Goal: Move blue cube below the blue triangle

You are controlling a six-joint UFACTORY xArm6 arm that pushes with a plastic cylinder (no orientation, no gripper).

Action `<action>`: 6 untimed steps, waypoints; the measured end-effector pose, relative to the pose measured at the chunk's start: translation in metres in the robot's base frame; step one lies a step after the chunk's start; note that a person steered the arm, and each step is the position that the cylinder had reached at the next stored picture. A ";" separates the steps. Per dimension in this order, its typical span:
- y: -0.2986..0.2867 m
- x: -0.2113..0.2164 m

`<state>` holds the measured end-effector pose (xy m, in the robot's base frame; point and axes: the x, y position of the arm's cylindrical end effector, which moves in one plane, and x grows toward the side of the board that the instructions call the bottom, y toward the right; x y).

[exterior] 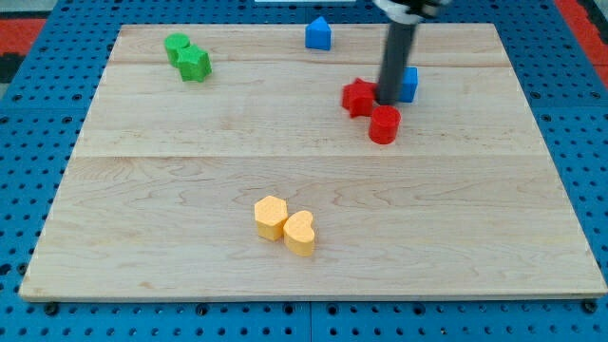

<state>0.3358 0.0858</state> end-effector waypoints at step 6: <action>-0.030 -0.027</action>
